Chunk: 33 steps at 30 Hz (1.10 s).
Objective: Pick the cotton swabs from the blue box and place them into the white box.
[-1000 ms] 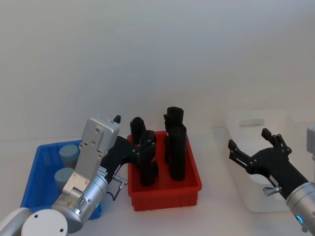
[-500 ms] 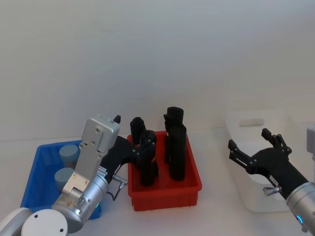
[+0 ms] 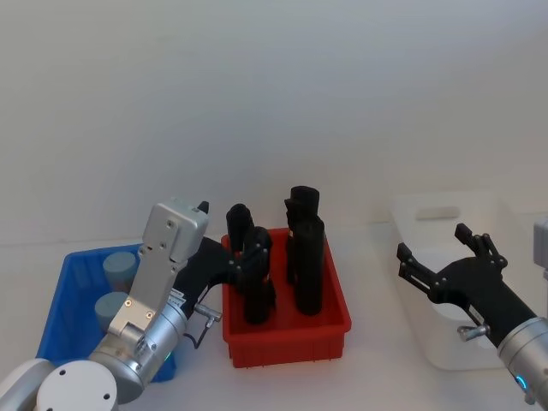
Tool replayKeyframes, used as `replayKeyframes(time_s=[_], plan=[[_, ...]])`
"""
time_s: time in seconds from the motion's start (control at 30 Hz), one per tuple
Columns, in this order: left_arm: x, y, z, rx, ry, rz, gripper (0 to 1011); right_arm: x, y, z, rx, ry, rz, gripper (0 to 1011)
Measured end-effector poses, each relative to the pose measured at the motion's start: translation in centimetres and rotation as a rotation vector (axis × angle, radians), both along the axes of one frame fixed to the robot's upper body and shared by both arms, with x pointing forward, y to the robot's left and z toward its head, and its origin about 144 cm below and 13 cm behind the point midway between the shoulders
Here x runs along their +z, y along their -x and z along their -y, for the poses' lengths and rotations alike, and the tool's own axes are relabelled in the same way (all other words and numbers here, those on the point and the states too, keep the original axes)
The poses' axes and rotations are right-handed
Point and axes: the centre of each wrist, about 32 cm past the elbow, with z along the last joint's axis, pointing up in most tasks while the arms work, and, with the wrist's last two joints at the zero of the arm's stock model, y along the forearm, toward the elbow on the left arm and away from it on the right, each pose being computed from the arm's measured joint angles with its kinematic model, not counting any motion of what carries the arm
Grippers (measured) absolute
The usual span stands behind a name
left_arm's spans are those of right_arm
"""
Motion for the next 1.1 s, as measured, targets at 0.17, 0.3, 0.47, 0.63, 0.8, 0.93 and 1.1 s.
replayKeyframes(time_s=[0.17,0.3,0.47,0.63,0.8,0.93,1.1], plan=[[0.1,-0.3,-0.5,0.012,-0.016,-0.033,1004,0.0,0.0,0.0,0.000,0.000,0.000,1002],[0.1,-0.4,-1.0,0.023,-0.024,-0.067,1004,0.0,0.0,0.0,0.000,0.000,0.000,1002],[0.1,-0.7,-1.9,0.045,-0.028,-0.107,1004,0.0,0.0,0.0,0.000,0.000,0.000,1002],[0.1,-0.8,-2.9,0.074,-0.028,-0.148,1004,0.0,0.0,0.0,0.000,0.000,0.000,1002],[0.0,-1.0,-3.9,0.110,-0.016,-0.188,1004,0.0,0.0,0.0,0.000,0.000,0.000,1002],[-0.1,-1.1,-4.8,0.136,-0.007,-0.216,1004,0.0,0.0,0.0,0.000,0.000,0.000,1002],[-0.2,-1.3,-5.8,0.165,0.009,-0.250,1004,0.0,0.0,0.0,0.000,0.000,0.000,1002]])
